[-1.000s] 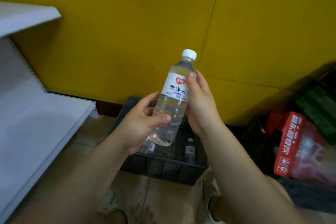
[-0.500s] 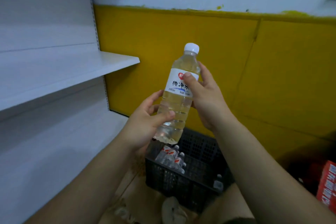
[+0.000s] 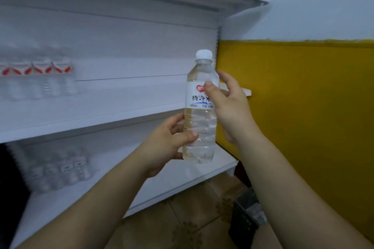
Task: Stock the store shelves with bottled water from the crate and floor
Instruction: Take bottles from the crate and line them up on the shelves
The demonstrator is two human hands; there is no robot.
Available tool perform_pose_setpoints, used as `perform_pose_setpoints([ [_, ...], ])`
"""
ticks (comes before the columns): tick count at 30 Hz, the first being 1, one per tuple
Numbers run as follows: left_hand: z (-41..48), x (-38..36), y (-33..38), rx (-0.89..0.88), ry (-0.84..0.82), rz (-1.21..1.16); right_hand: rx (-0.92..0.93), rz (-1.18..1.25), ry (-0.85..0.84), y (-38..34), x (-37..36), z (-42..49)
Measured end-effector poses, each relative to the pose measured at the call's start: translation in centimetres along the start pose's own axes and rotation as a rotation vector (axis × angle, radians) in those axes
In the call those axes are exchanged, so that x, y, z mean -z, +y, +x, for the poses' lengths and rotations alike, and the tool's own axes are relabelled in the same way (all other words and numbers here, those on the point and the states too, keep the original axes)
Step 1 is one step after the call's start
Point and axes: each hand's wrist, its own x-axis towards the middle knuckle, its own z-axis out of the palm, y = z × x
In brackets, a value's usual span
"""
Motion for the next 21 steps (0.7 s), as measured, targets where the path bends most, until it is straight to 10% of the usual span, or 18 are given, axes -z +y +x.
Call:
perform_pose_setpoints([
  [21,-7.6,13.1,-8.3,0.227,0.625,0.019,-0.221,-0.041,-0.859,11.9,-16.4,1.4],
])
